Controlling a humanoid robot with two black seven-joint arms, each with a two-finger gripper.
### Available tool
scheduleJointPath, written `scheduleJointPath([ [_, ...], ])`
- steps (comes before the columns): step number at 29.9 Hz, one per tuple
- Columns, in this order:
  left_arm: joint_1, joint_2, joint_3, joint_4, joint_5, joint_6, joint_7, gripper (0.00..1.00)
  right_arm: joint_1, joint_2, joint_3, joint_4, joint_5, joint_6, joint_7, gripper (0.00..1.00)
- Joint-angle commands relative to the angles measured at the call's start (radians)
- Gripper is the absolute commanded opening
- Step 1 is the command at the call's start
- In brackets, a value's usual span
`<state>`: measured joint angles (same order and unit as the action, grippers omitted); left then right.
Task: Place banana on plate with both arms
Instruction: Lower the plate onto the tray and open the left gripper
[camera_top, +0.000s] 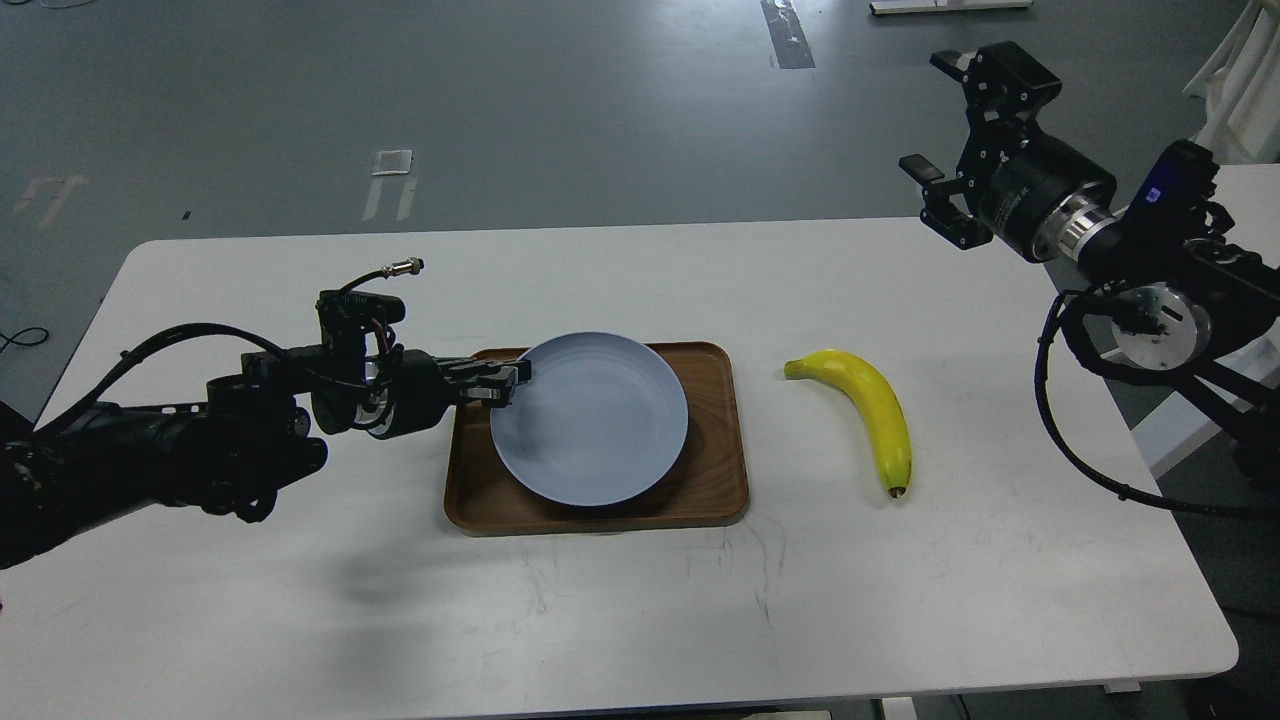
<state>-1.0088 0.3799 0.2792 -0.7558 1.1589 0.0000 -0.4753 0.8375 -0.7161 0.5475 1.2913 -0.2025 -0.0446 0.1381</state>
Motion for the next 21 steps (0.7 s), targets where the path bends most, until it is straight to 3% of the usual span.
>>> scheduleJointPath([
  [1,0.004,0.001,0.000,-0.001,-0.001,-0.002,0.001,0.00,0.002,0.000,0.000,0.002,0.000,0.000,0.000,1.00],
  [7,0.004,0.001,0.000,0.001,-0.001,-0.002,0.007,0.00,0.000,0.000,-0.001,0.005,0.000,0.000,0.000,1.00],
  [9,0.004,0.002,0.003,0.001,-0.001,0.000,0.007,0.19,0.002,0.000,-0.001,0.005,0.000,0.000,0.000,1.00],
  [11,0.004,0.004,0.003,0.001,-0.001,0.002,0.009,0.31,0.002,0.000,0.000,0.005,0.000,0.000,0.000,1.00],
  [12,0.003,0.007,0.003,0.001,-0.001,0.002,0.007,0.46,0.002,-0.002,-0.001,0.005,0.000,0.000,0.000,1.00],
  [14,0.001,0.016,0.002,0.000,-0.001,0.002,0.006,0.65,0.002,-0.002,-0.001,0.003,0.000,0.000,0.000,1.00],
  [21,-0.002,0.040,-0.014,-0.016,-0.015,0.002,0.001,0.85,0.002,-0.002,-0.001,0.003,0.000,0.000,0.000,1.00],
])
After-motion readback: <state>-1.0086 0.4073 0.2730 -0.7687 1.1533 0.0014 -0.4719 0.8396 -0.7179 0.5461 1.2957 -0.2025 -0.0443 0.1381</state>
